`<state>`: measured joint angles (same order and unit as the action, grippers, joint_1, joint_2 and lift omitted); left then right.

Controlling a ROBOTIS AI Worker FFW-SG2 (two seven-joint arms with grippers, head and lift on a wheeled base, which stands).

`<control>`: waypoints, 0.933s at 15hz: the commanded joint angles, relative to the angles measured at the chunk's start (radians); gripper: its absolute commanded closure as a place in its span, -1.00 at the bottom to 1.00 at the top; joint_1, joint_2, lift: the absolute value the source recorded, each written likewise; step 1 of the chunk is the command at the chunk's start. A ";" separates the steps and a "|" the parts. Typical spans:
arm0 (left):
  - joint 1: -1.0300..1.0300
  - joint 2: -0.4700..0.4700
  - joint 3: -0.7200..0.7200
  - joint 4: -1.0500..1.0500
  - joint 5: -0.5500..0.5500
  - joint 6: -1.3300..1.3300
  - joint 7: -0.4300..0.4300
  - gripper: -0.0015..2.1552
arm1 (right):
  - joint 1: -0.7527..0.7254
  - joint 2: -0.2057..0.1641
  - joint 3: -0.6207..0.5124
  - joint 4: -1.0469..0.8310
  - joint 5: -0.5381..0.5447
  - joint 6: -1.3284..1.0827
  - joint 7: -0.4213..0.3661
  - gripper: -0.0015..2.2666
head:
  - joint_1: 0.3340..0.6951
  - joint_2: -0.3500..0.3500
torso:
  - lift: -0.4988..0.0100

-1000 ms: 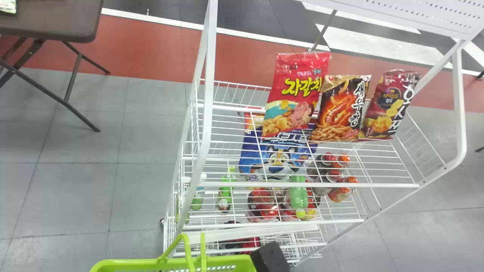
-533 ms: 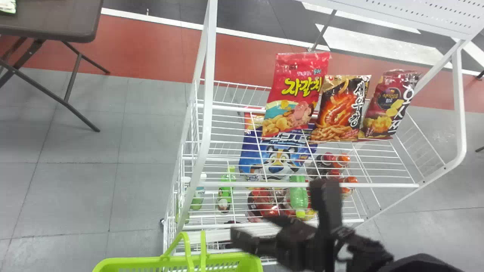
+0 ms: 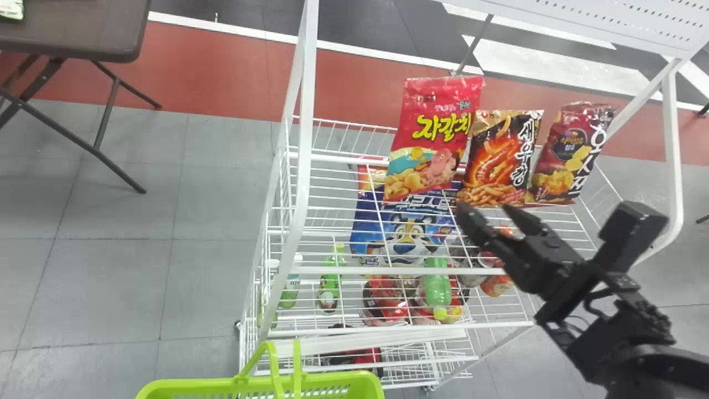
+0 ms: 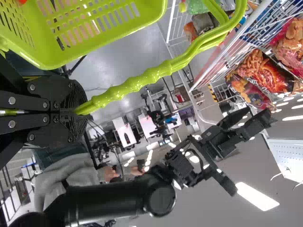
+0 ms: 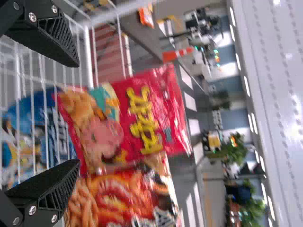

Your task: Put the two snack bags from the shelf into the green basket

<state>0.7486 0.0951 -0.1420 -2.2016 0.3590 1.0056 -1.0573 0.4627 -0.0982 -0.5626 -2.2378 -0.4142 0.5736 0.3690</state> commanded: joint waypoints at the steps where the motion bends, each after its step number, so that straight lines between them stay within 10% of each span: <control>1: 0.002 0.002 -0.002 -0.003 0.000 0.003 0.000 0.95 | -0.068 -0.028 -0.062 0.122 -0.002 -0.074 0.027 -0.92 | 1.00 -1.00 | 0.92; 14: 0.009 0.005 -0.008 -0.021 -0.015 0.018 0.016 0.93 | -0.397 -0.256 -0.034 0.724 0.204 -0.393 0.199 -0.92 | 1.00 -1.00 | 0.92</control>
<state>0.7578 0.0997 -0.1504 -2.2213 0.3461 1.0241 -1.0433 0.0911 -0.3436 -0.6103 -1.5722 -0.2232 0.2229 0.5660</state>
